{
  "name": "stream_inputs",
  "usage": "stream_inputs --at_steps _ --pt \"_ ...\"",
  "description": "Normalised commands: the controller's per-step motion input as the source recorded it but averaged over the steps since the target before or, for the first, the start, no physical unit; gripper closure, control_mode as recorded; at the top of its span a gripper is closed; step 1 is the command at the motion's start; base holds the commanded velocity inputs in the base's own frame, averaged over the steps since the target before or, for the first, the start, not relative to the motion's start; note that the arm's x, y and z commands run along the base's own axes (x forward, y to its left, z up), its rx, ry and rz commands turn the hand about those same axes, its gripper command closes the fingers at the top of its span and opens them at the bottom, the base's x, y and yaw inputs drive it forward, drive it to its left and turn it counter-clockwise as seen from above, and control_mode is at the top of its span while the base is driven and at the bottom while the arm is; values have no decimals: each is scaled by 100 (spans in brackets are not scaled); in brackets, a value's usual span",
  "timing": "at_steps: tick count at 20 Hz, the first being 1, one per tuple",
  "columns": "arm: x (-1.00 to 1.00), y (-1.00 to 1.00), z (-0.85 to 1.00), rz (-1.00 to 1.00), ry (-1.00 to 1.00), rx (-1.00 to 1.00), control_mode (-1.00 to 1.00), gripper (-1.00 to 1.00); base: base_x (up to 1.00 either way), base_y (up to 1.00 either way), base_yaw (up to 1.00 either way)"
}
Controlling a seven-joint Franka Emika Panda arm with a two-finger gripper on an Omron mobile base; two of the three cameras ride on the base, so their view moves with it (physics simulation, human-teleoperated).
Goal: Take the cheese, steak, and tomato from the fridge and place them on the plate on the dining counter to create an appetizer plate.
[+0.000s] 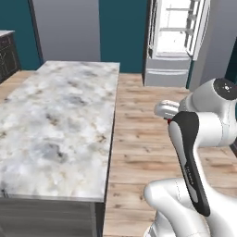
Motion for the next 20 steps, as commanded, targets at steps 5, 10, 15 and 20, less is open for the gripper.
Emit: stream_inputs --at_steps 5,10,15,20 --pt "0 0 0 0 0 0 100 100 -100 81 0" --pt "0 0 0 0 0 0 100 100 -100 95 0" --pt "0 0 0 0 0 0 100 100 -88 100 -2" --pt "0 0 0 0 0 0 100 100 -10 100 -6"
